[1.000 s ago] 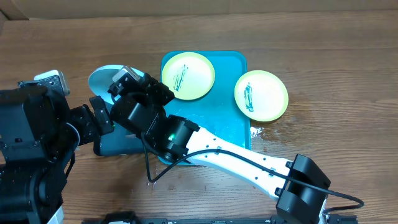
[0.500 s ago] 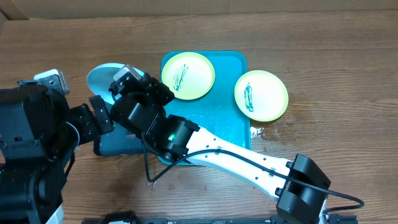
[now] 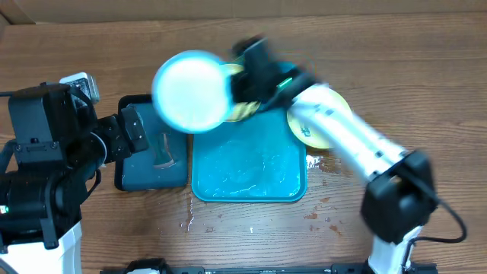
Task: Clean dirty plates on tray and stack at the side
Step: 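Carry the white plate right and set it on the table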
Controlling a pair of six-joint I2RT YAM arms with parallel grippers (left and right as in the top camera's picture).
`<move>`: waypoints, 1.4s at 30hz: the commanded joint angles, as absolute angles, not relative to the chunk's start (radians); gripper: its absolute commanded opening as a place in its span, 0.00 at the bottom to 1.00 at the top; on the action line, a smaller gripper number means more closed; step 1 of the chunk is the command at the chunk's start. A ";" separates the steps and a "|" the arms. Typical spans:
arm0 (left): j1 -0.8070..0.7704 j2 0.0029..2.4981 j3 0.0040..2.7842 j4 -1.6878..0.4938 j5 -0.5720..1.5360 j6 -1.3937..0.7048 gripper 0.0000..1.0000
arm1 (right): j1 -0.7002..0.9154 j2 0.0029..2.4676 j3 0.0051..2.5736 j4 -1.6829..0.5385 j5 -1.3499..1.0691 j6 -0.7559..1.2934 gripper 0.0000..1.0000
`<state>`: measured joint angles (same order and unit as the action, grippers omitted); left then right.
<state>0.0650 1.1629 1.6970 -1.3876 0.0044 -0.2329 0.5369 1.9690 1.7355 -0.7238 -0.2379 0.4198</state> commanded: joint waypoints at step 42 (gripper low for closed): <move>0.057 1.360 1.716 -1.397 0.261 -0.102 1.00 | -0.139 1.613 1.251 -0.917 -0.355 0.144 0.48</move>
